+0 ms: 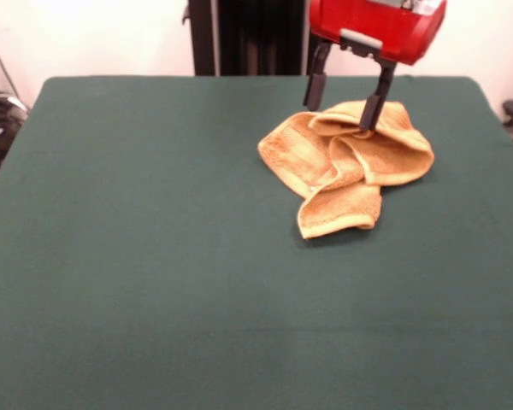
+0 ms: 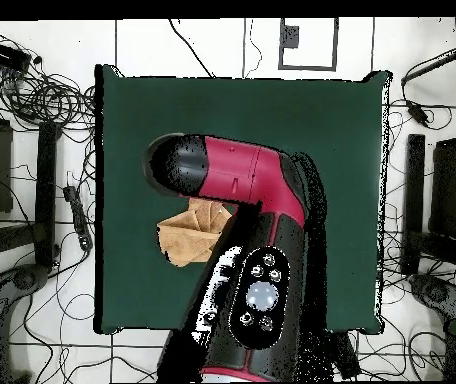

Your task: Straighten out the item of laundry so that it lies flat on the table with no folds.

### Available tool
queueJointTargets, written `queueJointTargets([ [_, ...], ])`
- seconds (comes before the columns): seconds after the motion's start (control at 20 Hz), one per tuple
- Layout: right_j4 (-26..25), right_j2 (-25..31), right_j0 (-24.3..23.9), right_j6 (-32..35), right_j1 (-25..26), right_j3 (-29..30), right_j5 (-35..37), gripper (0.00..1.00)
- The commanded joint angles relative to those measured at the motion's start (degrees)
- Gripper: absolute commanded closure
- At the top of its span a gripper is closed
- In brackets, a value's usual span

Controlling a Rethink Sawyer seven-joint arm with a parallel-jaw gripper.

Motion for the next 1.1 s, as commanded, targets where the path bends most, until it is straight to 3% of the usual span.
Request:
queueJointTargets([
  [0.05,-2.35,8.24,-0.63,-1.14,5.33,0.14,2.12,0.0],
  [0.35,-0.9,7.88,0.19,5.08,4.83,4.81,1.2,0.0],
  [0.9,-0.52,7.68,1.39,7.91,6.68,5.42,-0.6,0.0],
  [1.1,-1.19,8.87,1.87,8.44,9.16,8.01,-7.39,0.0],
])
